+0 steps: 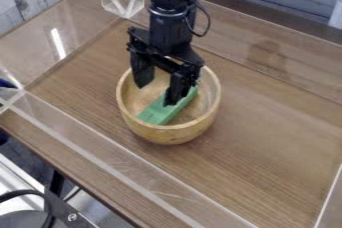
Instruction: Remove the green block from inside the brown bowl and put it on the table
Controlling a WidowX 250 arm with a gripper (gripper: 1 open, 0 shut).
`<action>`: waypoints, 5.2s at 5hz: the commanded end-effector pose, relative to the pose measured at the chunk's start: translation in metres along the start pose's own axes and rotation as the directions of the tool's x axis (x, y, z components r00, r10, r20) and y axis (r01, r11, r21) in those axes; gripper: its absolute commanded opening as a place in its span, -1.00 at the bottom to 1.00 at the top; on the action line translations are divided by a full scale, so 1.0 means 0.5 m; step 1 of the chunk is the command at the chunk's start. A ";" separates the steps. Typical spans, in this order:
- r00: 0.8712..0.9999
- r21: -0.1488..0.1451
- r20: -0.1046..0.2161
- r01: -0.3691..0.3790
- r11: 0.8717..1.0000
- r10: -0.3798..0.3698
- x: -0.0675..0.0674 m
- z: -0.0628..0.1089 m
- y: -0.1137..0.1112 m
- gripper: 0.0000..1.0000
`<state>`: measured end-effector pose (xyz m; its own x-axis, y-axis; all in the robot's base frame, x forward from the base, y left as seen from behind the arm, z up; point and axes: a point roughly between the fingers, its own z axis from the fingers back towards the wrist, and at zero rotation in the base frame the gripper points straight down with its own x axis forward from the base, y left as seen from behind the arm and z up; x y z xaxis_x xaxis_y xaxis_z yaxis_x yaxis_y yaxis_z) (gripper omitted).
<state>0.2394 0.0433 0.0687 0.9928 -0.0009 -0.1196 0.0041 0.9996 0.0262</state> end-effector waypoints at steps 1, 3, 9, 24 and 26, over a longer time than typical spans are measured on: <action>0.999 -0.022 0.046 -0.018 1.000 0.019 0.016 0.008 0.002 1.00; 0.996 -0.068 0.067 -0.046 0.997 0.051 0.025 -0.007 -0.003 1.00; 0.995 -0.075 0.096 -0.004 0.997 0.011 0.044 0.024 -0.035 1.00; 0.976 -0.037 0.211 0.059 0.998 -0.050 0.078 0.003 -0.053 -1.00; 0.986 -0.013 0.151 0.070 0.997 -0.067 0.082 -0.012 -0.057 1.00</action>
<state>0.2670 0.0150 0.0443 0.9976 -0.0635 -0.0273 0.0634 0.9980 -0.0045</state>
